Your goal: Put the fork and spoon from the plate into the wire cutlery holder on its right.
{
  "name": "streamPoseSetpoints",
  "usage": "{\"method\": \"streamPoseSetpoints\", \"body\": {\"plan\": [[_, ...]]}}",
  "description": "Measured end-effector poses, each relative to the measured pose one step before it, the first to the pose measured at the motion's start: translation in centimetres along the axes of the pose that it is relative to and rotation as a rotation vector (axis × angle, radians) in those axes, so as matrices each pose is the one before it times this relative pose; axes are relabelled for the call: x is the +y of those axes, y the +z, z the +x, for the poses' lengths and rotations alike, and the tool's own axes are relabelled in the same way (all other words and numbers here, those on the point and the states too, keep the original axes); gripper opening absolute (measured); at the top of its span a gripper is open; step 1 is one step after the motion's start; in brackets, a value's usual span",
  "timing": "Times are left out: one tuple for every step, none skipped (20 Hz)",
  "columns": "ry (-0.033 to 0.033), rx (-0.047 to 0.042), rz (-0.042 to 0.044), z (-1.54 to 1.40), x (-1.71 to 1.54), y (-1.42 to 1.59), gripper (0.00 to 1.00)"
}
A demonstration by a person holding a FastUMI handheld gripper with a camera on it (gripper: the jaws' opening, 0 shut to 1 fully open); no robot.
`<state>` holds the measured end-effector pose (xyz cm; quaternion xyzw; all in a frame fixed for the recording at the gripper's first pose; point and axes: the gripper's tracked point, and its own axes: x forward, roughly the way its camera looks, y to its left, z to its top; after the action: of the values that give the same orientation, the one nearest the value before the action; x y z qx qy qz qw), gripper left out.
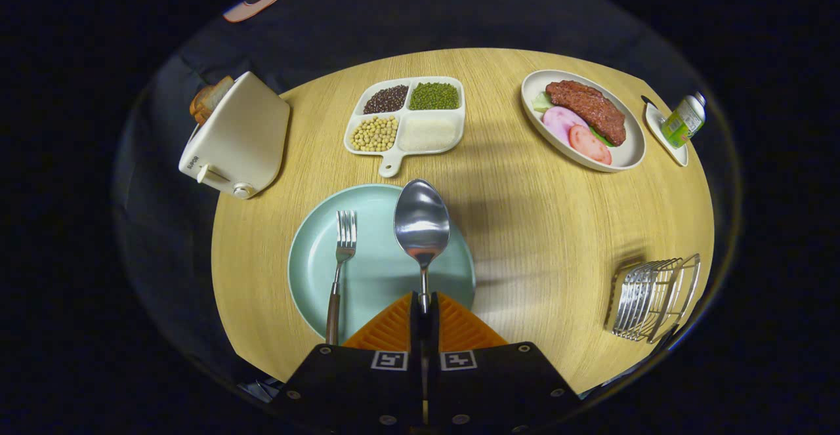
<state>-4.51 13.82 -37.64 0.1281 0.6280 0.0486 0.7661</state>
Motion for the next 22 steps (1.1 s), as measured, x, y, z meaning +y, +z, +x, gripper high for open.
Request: {"method": "streamPoseSetpoints", "body": {"plan": [[-0.00521, -0.01567, 0.00038, -0.992, -0.819, -0.091, 0.04], [-0.00261, -0.00904, 0.00077, -1.06, -0.859, -0.095, 0.04], [-0.00094, -0.00358, 0.01155, -1.053, -0.898, -0.333, 0.04], [-0.00384, -0.00144, 0.01114, -0.873, -0.997, -0.272, 0.04], [-0.0098, -0.00996, 0.01398, -1.094, -1.101, -0.266, 0.04], [-0.01494, -0.00899, 0.0073, -0.759, -1.251, -0.001, 0.04], [-0.01515, -0.00743, 0.01456, -0.779, -1.429, -0.179, 0.04], [-0.00869, -0.00325, 0.01922, -0.728, -1.381, -0.16, 0.04], [-0.01009, -0.00265, 0.02039, -0.46, -1.286, -0.199, 0.04], [-0.01599, -0.00156, 0.01446, -0.395, -1.46, -0.179, 0.04], [-0.02053, -0.00053, 0.01259, -0.29, -1.71, -0.131, 0.04], [-0.0189, 0.00373, 0.01113, -0.315, -1.616, -0.283, 0.04], [-0.01573, 0.00718, 0.015, -0.323, -1.536, -0.336, 0.04], [-0.01176, 0.00897, 0.01248, -0.149, -1.319, -0.195, 0.04], [-0.01006, 0.00829, 0.01171, -0.037, -1.205, -0.321, 0.04], [-0.00728, 0.00643, 0.00628, 0.049, -0.943, -0.081, 0.04], [-0.00585, 0.00802, -0.00089, 0.214, -0.725, -0.529, 0.04], [-0.00686, 0.00669, -0.00142, 0.147, -0.589, -0.215, 0.04], [-0.00446, 0.00744, -0.00688, 0.201, -0.645, -0.154, 0.04], [-0.00438, 0.00872, -0.00888, 0.192, -0.367, -0.098, 0.04], [-0.00081, 0.0095, -0.01861, 0.088, -0.273, -0.197, 0.04], [-0.00312, 0.00419, -0.01567, 0.144, -0.379, -0.013, 0.04]]}}
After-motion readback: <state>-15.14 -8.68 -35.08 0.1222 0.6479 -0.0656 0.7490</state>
